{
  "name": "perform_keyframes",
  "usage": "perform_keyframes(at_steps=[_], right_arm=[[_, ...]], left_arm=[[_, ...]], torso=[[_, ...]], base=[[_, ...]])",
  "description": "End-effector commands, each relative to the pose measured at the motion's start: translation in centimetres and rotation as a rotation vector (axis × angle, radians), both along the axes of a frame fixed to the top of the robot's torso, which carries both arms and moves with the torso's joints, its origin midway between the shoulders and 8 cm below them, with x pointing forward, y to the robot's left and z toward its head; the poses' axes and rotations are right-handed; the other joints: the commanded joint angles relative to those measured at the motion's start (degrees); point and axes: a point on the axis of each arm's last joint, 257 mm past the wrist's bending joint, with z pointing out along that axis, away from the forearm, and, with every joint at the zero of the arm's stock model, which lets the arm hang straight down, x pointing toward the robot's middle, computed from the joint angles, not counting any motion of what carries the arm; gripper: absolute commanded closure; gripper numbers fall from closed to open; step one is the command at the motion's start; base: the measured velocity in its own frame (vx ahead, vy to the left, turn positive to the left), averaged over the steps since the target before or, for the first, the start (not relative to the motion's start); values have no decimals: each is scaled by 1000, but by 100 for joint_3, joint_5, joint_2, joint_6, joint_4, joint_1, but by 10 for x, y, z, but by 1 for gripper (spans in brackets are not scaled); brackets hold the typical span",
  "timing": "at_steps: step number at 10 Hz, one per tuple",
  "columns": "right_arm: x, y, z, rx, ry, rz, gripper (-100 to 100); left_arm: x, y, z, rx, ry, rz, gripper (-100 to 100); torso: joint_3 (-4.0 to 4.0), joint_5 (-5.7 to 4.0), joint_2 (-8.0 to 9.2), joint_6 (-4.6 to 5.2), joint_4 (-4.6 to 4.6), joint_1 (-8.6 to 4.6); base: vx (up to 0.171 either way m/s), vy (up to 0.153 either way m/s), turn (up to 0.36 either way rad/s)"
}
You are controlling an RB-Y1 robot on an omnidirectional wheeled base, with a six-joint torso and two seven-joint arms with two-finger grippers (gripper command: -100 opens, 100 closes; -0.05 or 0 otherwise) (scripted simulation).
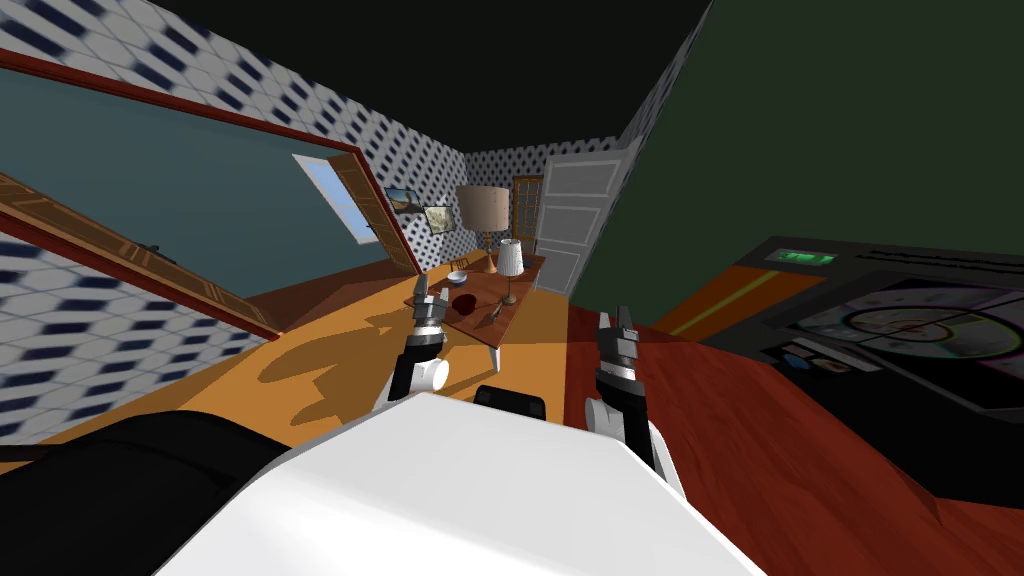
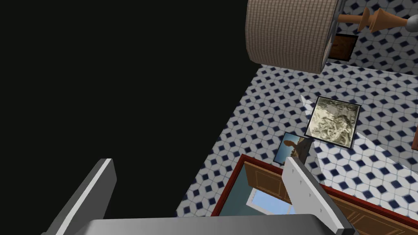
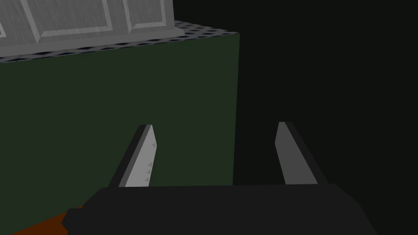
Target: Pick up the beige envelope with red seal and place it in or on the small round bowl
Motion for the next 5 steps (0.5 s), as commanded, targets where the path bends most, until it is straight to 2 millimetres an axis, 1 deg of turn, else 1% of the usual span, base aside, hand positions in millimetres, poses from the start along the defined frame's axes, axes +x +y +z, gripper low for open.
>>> perform_keyframes(at_steps=[1,3,5], right_arm=[[0,0,0,0,0,0,0],[0,0,0,0,0,0,0],[0,0,0,0,0,0,0]], left_arm=[[4,-1,-5,26,25,-22,-100],[10,2,-15,46,75,-51,-100],[17,11,-30,40,137,-73,-100]], torso=[[0,0,0,0,0,0],[-2,-2,-4,0,-1,-9],[-7,-5,-13,0,-3,-23]], base=[[8,-15,-2],[14,-42,0],[42,-81,-2]])
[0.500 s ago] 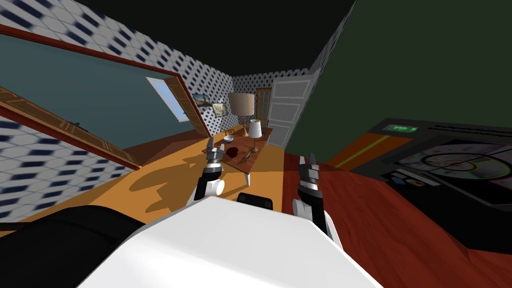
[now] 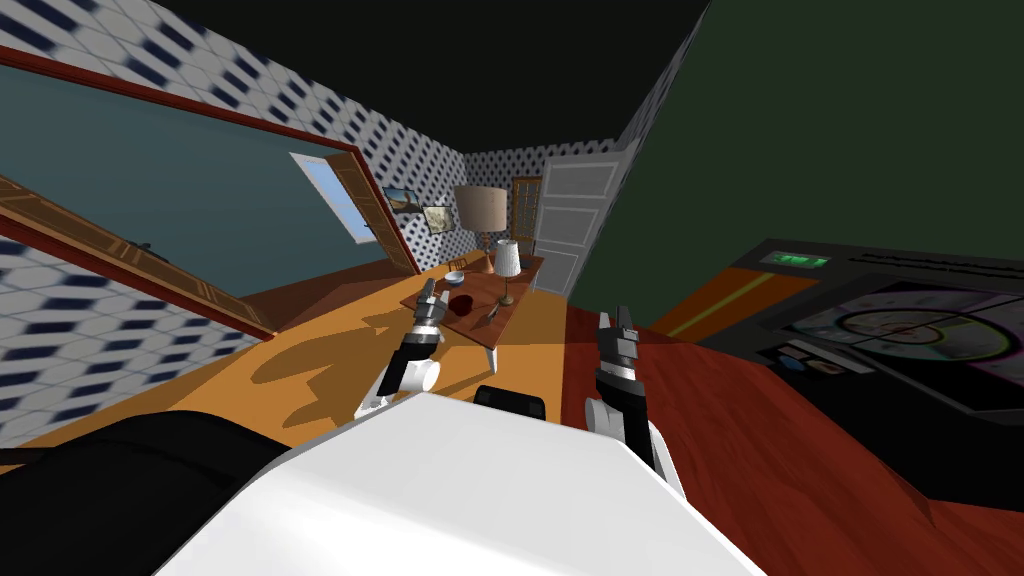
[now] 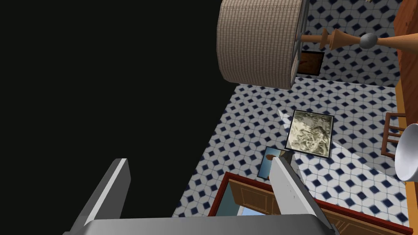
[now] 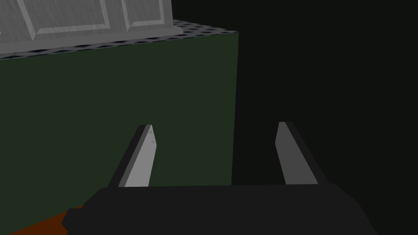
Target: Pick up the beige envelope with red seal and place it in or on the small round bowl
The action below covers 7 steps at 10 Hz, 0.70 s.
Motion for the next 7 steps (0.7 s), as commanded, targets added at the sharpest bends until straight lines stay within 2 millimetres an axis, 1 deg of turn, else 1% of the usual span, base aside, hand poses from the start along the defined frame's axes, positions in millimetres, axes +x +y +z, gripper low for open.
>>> perform_keyframes(at_steps=[1,2,4,5,7], right_arm=[[0,0,0,0,0,0,0],[0,0,0,0,0,0,0],[0,0,0,0,0,0,0],[0,0,0,0,0,0,0],[0,0,0,0,0,0,0]], left_arm=[[6,9,-13,-16,56,-13,-100],[7,9,-15,-17,65,-12,-100],[12,24,-33,-58,136,-18,-100],[13,24,-36,-59,147,-18,-100],[17,42,-55,-118,217,-17,-100]], torso=[[0,0,0,0,0,0],[1,-1,1,0,0,-2],[4,2,8,0,2,10],[4,0,7,-1,1,-1],[4,0,8,0,2,2]], base=[[38,-91,-4],[25,-56,4],[21,-74,-9],[22,-71,8],[35,-93,-9]])
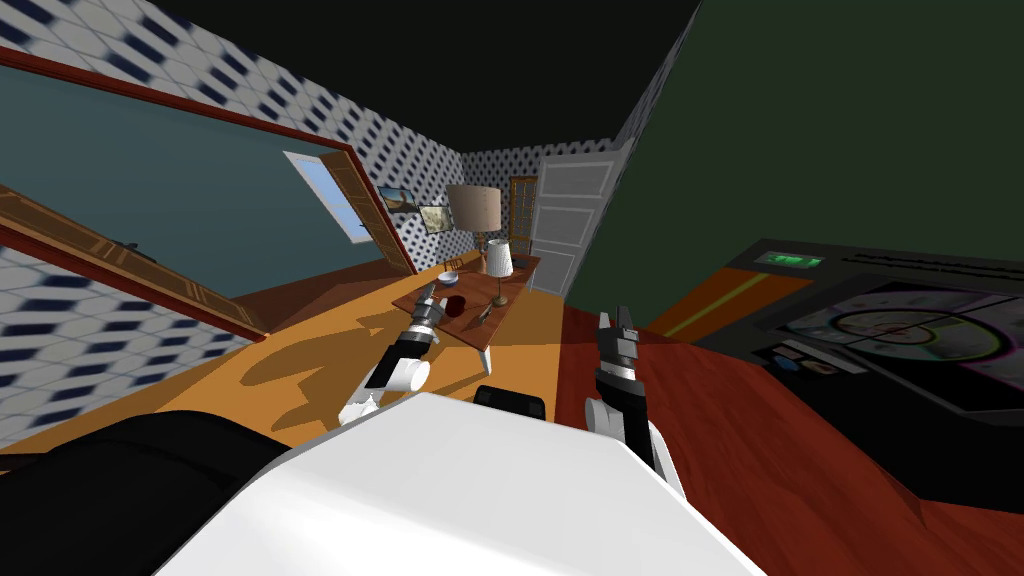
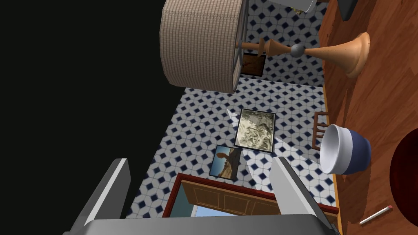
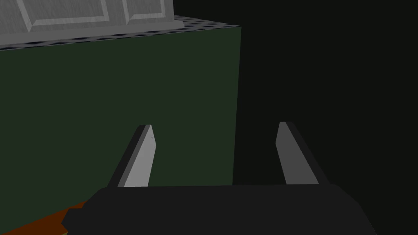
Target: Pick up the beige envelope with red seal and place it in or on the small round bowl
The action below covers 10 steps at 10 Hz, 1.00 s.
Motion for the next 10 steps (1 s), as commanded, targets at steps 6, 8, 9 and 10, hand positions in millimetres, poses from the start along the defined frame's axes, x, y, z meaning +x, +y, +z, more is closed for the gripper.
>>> perform_keyframes(at_steps=[6,8,9,10], right_arm=[[0,0,0,0,0,0,0],[0,0,0,0,0,0,0],[0,0,0,0,0,0,0],[0,0,0,0,0,0,0]], left_arm=[[6,36,-48,-137,166,18,-100],[5,45,-61,-180,211,26,-100],[5,45,-68,-185,238,27,-100],[4,54,-77,-226,266,35,-100]], torso=[[1,3,3,0,0,16],[3,2,6,0,1,13],[0,2,1,1,0,10],[1,2,3,0,0,11]], base=[[29,-76,-2],[34,-74,1],[33,-72,2],[51,-83,-1]])
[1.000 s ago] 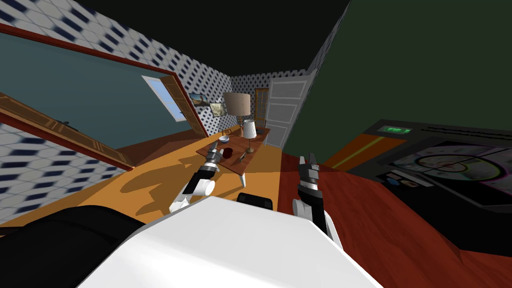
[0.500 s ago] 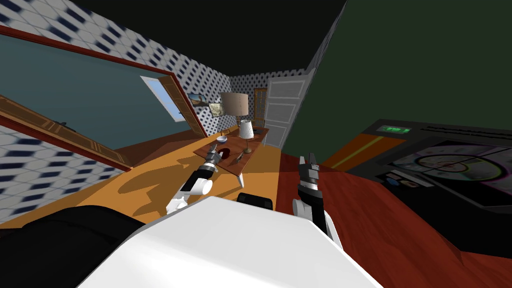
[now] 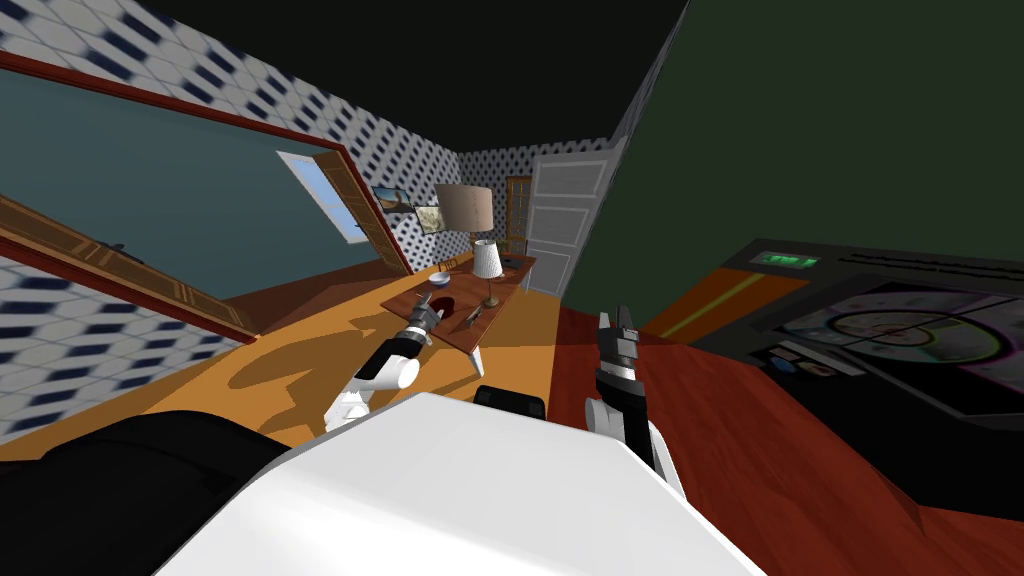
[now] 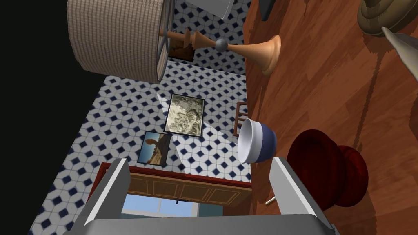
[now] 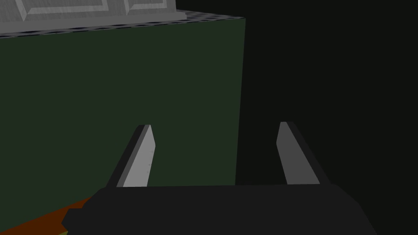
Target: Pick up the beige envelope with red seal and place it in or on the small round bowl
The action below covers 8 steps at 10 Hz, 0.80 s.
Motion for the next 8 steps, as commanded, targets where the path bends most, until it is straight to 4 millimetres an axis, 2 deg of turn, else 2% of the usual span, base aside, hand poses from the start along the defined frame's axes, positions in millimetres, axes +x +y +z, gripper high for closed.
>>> perform_keyframes(at_steps=[1,2,3,8], right_arm=[[0,0,0,0,0,0,0],[0,0,0,0,0,0,0],[0,0,0,0,0,0,0],[0,0,0,0,0,0,0]], left_arm=[[-1,5,-13,-29,44,4,-100],[-3,14,-22,-69,69,16,-100],[-3,14,-29,-75,97,15,-100],[-14,37,-72,-212,233,53,-100]], torso=[[0,0,0,0,0,0],[1,1,2,0,0,7],[-1,1,-2,0,0,6],[-2,1,-3,0,-1,9]], base=[[41,-64,7],[55,-65,1],[44,-63,4],[56,-71,8]])
